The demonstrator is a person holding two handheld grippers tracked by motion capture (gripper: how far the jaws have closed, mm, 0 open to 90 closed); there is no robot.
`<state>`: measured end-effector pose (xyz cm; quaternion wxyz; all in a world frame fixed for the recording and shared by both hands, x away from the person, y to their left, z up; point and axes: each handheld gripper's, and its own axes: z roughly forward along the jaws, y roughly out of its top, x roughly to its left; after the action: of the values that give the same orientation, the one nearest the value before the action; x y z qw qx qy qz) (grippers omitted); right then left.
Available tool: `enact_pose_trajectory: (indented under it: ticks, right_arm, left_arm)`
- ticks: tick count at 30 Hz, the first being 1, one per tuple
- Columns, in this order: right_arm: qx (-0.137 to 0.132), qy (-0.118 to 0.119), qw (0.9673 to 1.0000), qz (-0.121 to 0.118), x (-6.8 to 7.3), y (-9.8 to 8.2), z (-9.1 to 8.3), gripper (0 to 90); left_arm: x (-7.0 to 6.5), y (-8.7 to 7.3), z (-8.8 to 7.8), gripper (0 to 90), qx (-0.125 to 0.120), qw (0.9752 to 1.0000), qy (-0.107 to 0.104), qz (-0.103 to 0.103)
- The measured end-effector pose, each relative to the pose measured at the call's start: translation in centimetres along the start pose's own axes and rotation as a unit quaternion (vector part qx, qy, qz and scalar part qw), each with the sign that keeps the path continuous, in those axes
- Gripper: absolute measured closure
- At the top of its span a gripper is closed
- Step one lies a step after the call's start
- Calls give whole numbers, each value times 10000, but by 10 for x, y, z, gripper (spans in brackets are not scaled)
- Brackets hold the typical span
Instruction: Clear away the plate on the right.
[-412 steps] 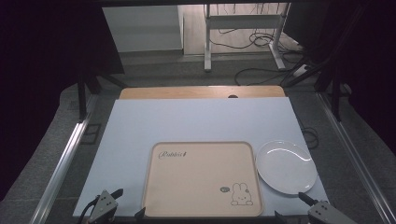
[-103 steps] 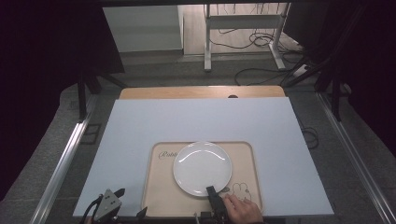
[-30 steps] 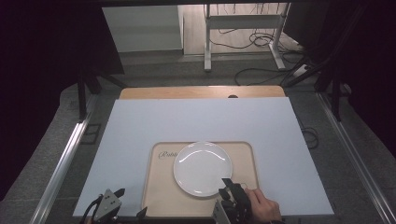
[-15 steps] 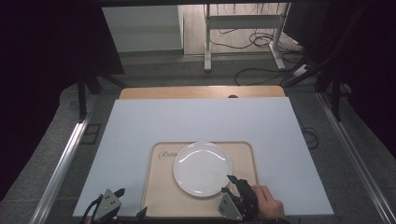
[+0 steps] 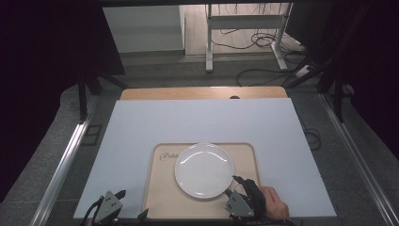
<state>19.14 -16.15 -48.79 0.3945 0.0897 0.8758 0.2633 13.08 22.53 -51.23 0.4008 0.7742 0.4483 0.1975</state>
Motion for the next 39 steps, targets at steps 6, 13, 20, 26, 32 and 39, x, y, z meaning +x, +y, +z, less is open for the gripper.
enact_pose_trajectory:
  ticks: [6, 13, 20, 26, 32, 39]
  right_arm:
    - [-38, 73, 9997, 247, -5, -4, -2, 430]
    - [-75, 142, 9987, 483, -9, -9, -6, 413]
    - [-136, 237, 9969, 732, -14, -13, -9, 390]
    - [-205, 317, 9944, 988, -19, -18, -13, 379]
    - [-244, 403, 9915, 1213, -22, -23, -17, 372]
    - [-283, 552, 9866, 1512, -27, -30, -22, 362]
  left_arm:
    - [0, 0, 0, 23, 3, 10000, 1, 2]
    - [0, 0, 0, 23, 2, 10000, 0, 2]
    - [0, 0, 0, 23, 3, 10000, -1, 5]
    - [0, 0, 0, 23, 1, 10000, -2, 6]
    - [0, 0, 0, 23, -2, 10000, -1, 4]
    - [0, 0, 0, 23, 0, 10000, -4, 6]
